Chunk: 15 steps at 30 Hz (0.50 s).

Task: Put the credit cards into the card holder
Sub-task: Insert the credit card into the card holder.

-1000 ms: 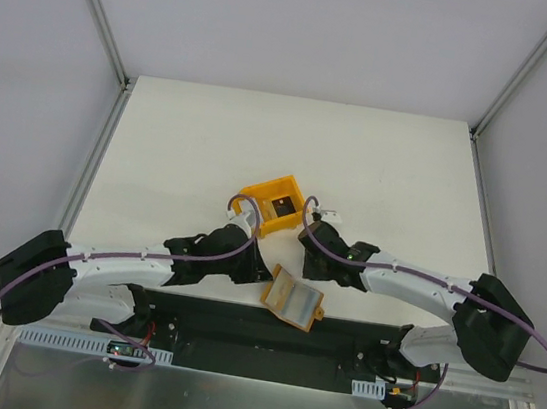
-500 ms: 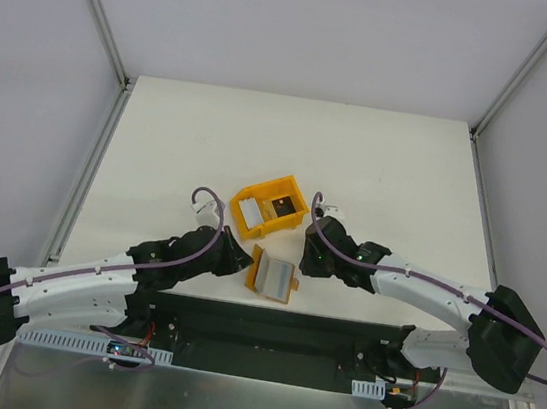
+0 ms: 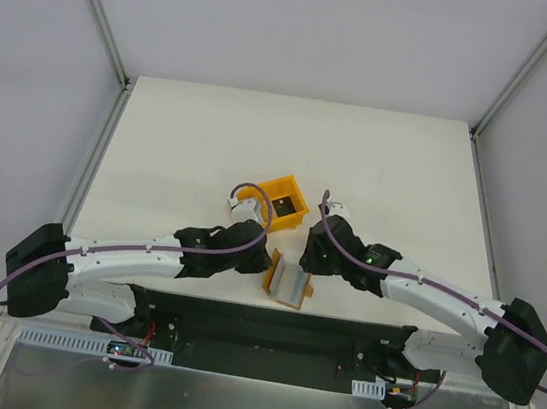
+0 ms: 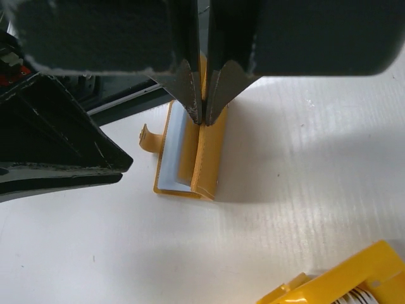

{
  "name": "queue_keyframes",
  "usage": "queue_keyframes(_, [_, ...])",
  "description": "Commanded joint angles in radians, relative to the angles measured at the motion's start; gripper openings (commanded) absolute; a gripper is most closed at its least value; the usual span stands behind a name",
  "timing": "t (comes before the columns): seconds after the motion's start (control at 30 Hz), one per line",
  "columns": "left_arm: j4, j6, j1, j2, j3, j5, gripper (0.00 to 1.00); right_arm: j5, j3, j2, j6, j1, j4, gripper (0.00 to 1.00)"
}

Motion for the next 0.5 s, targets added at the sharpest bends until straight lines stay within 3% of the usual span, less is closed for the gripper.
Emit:
queue_keyframes(0.0, [-0.007,0.018,-0.018,0.015,0.046,-0.008,0.0,0.035,0.012,-0.036,0.016,-0.006,-0.024,0.26])
queue_keyframes(0.3, [-0.007,0.011,-0.042,0.08,0.101,-0.025,0.0,0.13,0.005,-0.104,0.034,-0.008,-0.087,0.26])
queue_keyframes(0.47, [-0.021,-0.044,-0.045,0.045,0.032,-0.074,0.0,0.066,-0.012,-0.148,0.023,-0.008,-0.045,0.29])
